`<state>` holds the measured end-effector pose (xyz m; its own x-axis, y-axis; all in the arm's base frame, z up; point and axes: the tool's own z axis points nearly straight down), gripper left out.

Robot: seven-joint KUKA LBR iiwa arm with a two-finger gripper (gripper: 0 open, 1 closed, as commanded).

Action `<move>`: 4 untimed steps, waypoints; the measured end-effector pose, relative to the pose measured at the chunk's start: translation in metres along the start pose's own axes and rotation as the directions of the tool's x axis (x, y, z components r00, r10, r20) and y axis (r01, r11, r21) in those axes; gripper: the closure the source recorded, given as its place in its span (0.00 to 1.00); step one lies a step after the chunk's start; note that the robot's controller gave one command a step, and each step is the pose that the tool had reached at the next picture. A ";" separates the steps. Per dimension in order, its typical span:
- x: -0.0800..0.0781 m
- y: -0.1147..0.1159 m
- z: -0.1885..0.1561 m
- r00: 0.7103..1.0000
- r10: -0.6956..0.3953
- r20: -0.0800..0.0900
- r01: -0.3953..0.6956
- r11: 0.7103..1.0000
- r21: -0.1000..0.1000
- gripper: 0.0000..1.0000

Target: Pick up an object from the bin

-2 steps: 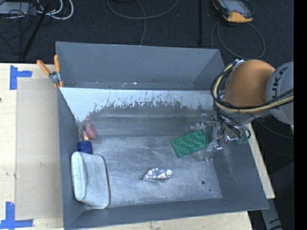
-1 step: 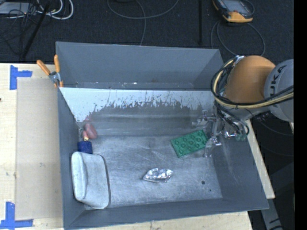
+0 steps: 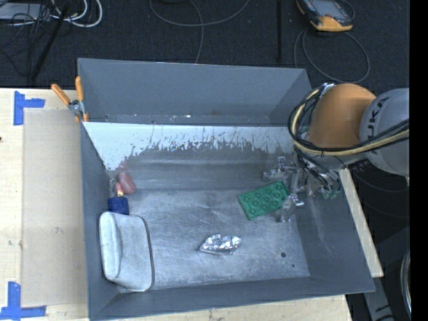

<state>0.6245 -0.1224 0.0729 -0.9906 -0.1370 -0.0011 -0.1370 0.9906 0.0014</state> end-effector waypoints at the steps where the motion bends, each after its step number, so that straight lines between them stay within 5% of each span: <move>1: -0.001 0.000 -0.001 1.000 -0.001 -0.001 0.001 1.000 0.000 0.00; 2: -0.003 0.000 -0.004 1.000 0.000 0.010 0.000 1.000 0.002 1.00; 4: -0.007 0.000 -0.117 1.000 -0.002 0.007 0.002 1.000 0.004 1.00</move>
Offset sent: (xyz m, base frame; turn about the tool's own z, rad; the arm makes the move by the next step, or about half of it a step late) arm 0.0000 0.0000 0.0000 0.0000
